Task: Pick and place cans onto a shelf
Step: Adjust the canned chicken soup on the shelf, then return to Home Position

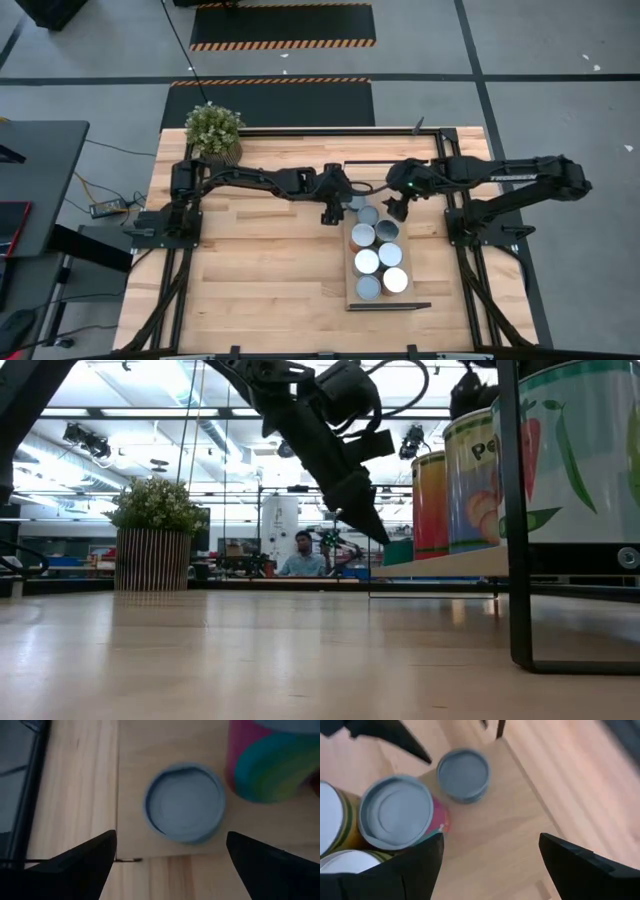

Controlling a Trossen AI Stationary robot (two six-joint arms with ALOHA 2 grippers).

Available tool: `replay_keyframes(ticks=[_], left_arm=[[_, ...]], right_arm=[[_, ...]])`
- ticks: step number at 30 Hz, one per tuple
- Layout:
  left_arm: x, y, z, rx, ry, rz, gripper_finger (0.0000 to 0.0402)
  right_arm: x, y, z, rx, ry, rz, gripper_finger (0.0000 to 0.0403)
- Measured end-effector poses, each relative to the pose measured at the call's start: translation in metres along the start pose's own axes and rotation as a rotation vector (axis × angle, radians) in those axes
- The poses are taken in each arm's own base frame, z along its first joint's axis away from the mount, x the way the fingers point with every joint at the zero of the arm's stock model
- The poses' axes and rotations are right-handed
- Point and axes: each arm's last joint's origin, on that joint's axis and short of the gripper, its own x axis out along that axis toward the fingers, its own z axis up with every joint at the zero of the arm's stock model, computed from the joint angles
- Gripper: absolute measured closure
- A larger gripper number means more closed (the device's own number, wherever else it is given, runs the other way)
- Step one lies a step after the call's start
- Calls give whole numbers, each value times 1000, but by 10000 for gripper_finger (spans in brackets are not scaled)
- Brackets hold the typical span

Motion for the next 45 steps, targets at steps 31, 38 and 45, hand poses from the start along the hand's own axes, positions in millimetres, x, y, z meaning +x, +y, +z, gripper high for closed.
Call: replay_keyframes(ticks=[31, 38, 45], left_arm=[[1, 1, -6, -70, 33, -13, 17], [-6, 2, -8, -55, 75, -4, 17], [-12, 4, -11, -49, 115, -22, 17]], right_arm=[[54, 1, 15, -4, 133, 98, 69], [55, 3, 22, -28, 65, 141, 69], [44, -2, 23, -57, 68, 39, 69]])
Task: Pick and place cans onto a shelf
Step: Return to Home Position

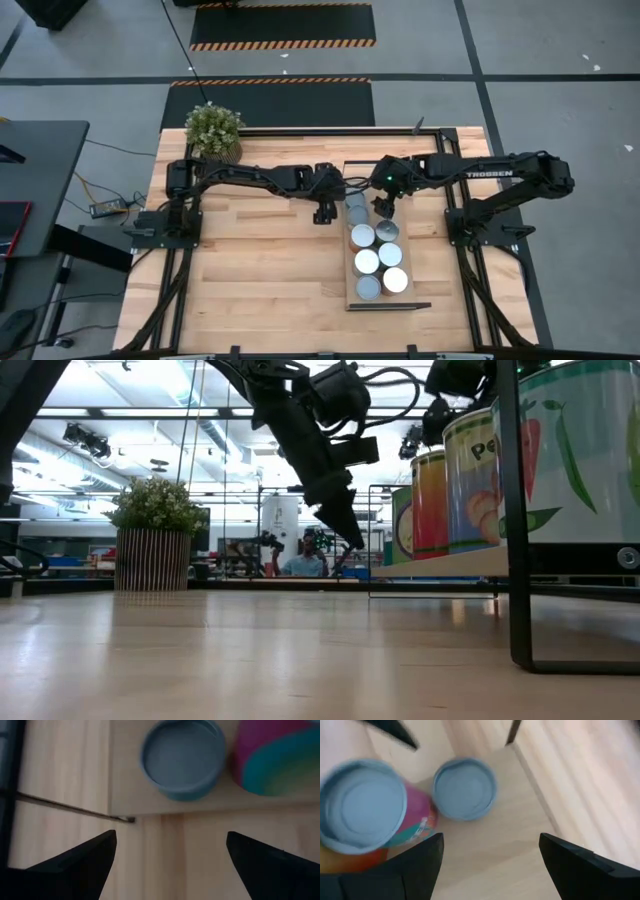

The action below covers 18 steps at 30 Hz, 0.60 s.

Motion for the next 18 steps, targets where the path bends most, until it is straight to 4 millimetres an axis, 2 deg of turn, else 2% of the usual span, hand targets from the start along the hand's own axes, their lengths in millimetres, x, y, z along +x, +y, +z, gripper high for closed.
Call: replay_keyframes(ticks=[4, 9, 12, 18], left_arm=[[-1, -2, -3, -10, -13, -74, 17], [2, -7, -18, -35, -5, -84, 17], [-8, -5, -17, -61, -31, -68, 17], [-41, 2, -22, -95, -85, 15, 17]], right_arm=[[-19, -2, -2, -1, -77, -20, 69], [-38, -4, -18, 0, -184, -61, 69], [-46, -4, -27, 5, -279, -65, 69], [-54, -6, -44, 22, -472, -36, 69]])
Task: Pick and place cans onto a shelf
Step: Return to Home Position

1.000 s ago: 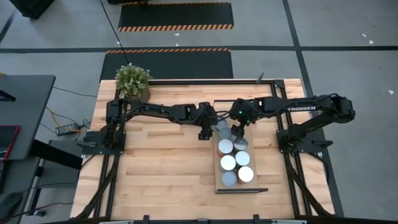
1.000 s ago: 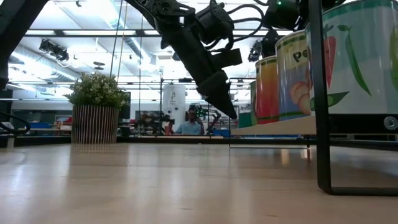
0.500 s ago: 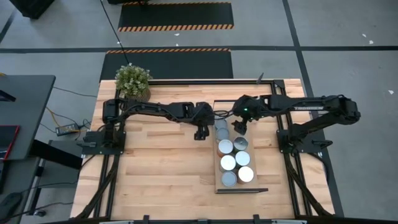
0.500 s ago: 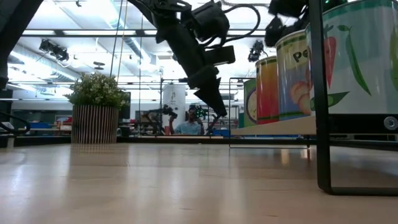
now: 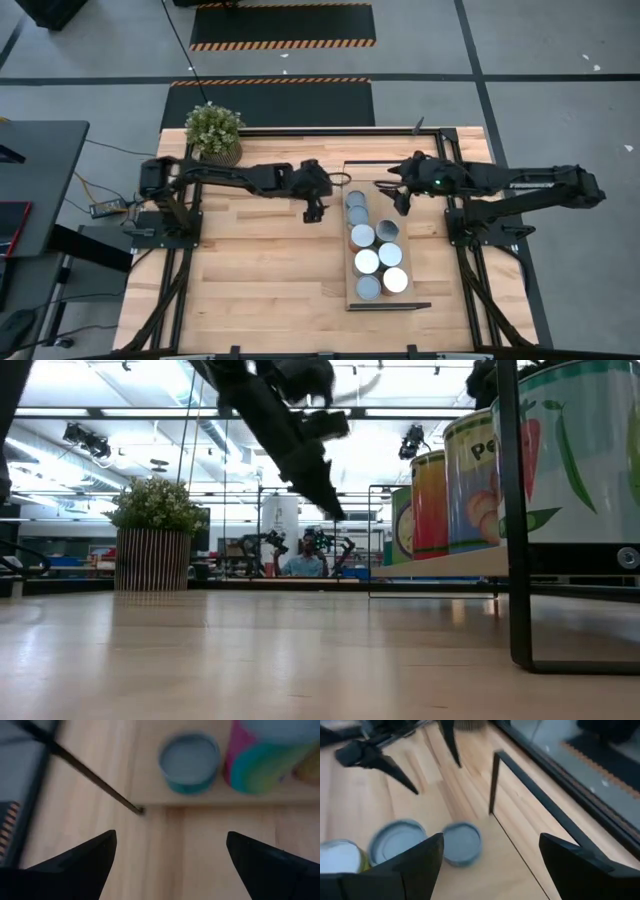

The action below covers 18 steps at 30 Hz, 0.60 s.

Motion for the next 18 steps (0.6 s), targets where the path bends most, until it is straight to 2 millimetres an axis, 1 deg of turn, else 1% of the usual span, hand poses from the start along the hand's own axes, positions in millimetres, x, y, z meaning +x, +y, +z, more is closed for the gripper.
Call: replay_keyframes(ticks=[4, 7, 10, 14, 15, 17, 18], left_arm=[[-26, 3, -10, -29, -103, 50, 17], [-43, 2, -20, -67, -177, 60, 17], [-59, 1, -30, -116, -241, 61, 17], [-75, -6, -45, -164, -288, 52, 17], [-81, -7, -45, -180, -325, 60, 17], [-88, -11, -54, -202, -343, 86, 17], [-92, -13, -55, -213, -370, 102, 17]], right_arm=[[-3, 0, -14, 2, -148, 53, 69], [-1, 0, -28, 20, -248, 85, 69], [0, -3, -39, 43, -293, 96, 69], [-2, -6, -50, 82, -321, 106, 69], [-4, -6, -51, 87, -329, 108, 69], [-6, -7, -54, 95, -335, 115, 69], [-7, -7, -54, 99, -348, 120, 69]])
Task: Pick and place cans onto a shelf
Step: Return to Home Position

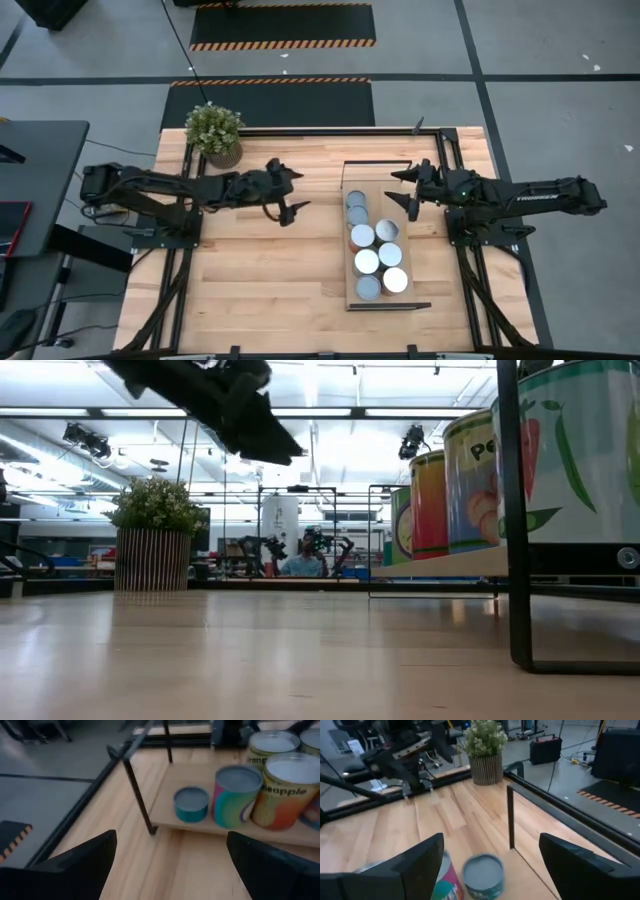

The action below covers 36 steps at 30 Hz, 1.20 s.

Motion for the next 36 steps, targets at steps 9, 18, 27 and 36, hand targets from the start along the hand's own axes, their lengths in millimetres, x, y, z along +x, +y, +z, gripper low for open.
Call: replay_keyframes(ticks=[9, 18, 27, 36], left_arm=[[-39, -11, -28, -73, -108, 106, 17], [-74, -25, -43, -113, -225, 97, 17], [-80, -31, -86, -183, -364, 30, 17], [-114, -13, -83, -155, -451, 55, 17]], right_arm=[[-10, -3, -17, 18, -85, -13, 69], [-14, -8, -32, 64, -261, -3, 69], [-13, -12, -48, 68, -357, 6, 69], [-15, -10, -47, 88, -366, 19, 69]])
